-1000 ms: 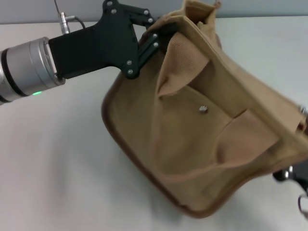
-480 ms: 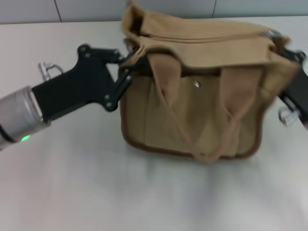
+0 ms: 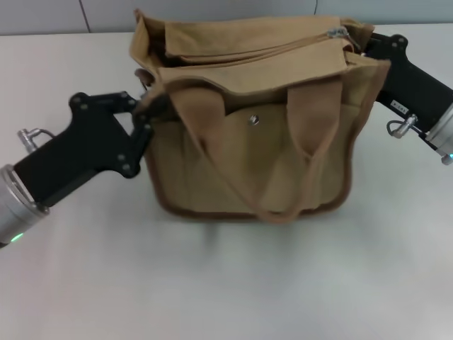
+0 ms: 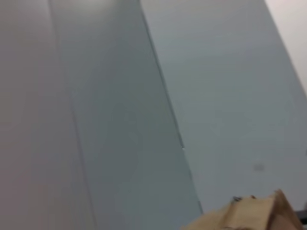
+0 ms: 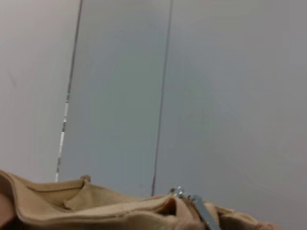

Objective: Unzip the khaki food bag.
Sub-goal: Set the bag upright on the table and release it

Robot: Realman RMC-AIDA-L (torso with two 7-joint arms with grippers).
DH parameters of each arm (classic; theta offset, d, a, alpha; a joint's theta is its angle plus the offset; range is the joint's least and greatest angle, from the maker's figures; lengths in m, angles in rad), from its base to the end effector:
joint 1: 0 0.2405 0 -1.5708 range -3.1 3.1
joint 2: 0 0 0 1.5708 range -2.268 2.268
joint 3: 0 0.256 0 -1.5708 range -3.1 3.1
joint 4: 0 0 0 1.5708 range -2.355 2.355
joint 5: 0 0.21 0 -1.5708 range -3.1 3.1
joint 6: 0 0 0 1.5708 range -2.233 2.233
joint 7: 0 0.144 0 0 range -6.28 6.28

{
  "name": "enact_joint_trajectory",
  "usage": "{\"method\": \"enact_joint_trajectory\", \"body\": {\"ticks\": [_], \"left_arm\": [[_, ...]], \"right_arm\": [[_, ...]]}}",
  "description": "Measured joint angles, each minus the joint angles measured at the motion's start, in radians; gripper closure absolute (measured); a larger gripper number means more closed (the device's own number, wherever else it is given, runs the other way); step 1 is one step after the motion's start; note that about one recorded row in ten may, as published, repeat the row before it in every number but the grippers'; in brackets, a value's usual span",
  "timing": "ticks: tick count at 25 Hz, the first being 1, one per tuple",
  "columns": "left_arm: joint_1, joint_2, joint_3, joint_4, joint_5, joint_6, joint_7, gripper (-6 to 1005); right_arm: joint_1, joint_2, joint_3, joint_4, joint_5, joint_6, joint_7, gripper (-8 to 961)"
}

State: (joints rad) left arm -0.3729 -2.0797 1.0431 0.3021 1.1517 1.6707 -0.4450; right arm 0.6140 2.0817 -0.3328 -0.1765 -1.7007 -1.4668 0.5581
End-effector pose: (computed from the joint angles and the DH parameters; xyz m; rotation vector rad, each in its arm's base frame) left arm -0.2608 0.2785 -0.0155 -2.2045 0.0659 -1.1043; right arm 0.2509 0.3495 -0.0175 -2.1644 0.1796 0.9879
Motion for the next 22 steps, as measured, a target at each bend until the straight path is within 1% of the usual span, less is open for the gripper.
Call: {"method": "enact_joint_trajectory", "body": {"ticks": [3, 4, 5, 6, 7, 8, 9, 10, 11, 12, 13, 14, 15, 18, 19, 20, 21, 22], "left_arm": [[0.003, 0.002, -0.001, -0.015, -0.031, -0.004, -0.025, 786], [0.005, 0.004, -0.002, -0.017, -0.035, -0.003, -0.034, 785], [0.005, 0.004, -0.002, -0.017, -0.035, -0.003, -0.034, 785], [0.009, 0.008, -0.003, -0.015, -0.036, 0.0, -0.055, 784], [0.009, 0.008, -0.003, -0.015, -0.036, 0.0, -0.055, 783], [0.016, 0.01, -0.006, -0.01, -0.037, 0.006, -0.071, 783], [0.037, 0.014, -0.021, 0.001, -0.039, 0.027, -0.09, 782], [0.037, 0.014, -0.021, 0.001, -0.039, 0.027, -0.09, 753], [0.065, 0.015, -0.045, 0.013, -0.04, 0.059, -0.097, 724], [0.065, 0.015, -0.045, 0.013, -0.04, 0.059, -0.097, 695], [0.084, 0.015, -0.057, 0.023, -0.04, 0.08, -0.101, 667], [0.114, 0.018, -0.067, 0.043, -0.038, 0.107, -0.117, 638], [0.114, 0.018, -0.067, 0.043, -0.038, 0.107, -0.117, 609], [0.149, 0.037, -0.063, 0.091, -0.004, 0.127, -0.196, 515], [0.16, 0.058, -0.058, 0.112, 0.063, 0.147, -0.272, 482], [0.16, 0.058, -0.058, 0.112, 0.063, 0.147, -0.272, 449], [0.154, 0.07, -0.056, 0.115, 0.158, 0.165, -0.317, 417], [0.154, 0.07, -0.056, 0.115, 0.158, 0.165, -0.317, 384]], "right_arm": [[-0.015, 0.0, 0.003, -0.003, 0.001, -0.005, 0.003, 890], [-0.034, 0.001, 0.004, -0.01, 0.009, -0.033, 0.004, 856], [-0.034, 0.001, 0.004, -0.01, 0.009, -0.033, 0.004, 822], [-0.063, 0.001, 0.005, -0.016, 0.032, -0.076, 0.006, 787], [-0.063, 0.001, 0.005, -0.016, 0.032, -0.076, 0.006, 753], [-0.086, 0.001, 0.006, -0.018, 0.057, -0.105, 0.01, 719], [-0.138, 0.001, 0.006, -0.02, 0.106, -0.164, 0.023, 641], [-0.138, 0.001, 0.006, -0.02, 0.106, -0.164, 0.023, 563], [-0.198, 0.001, 0.006, -0.025, 0.14, -0.225, 0.05, 485], [-0.198, 0.001, 0.006, -0.025, 0.14, -0.225, 0.05, 462], [-0.225, 0.0, 0.005, -0.031, 0.15, -0.254, 0.071, 440], [-0.277, -0.001, 0.001, -0.055, 0.155, -0.312, 0.123, 417], [-0.277, -0.001, 0.001, -0.055, 0.155, -0.312, 0.123, 394], [-0.344, -0.001, -0.031, -0.109, 0.122, -0.414, 0.193, 326], [-0.375, -0.002, -0.059, -0.137, 0.064, -0.469, 0.21, 303], [-0.375, -0.002, -0.059, -0.137, 0.064, -0.469, 0.21, 281], [-0.395, -0.002, -0.092, -0.166, -0.023, -0.516, 0.216, 258], [-0.395, -0.002, -0.092, -0.166, -0.023, -0.516, 0.216, 228]]}}
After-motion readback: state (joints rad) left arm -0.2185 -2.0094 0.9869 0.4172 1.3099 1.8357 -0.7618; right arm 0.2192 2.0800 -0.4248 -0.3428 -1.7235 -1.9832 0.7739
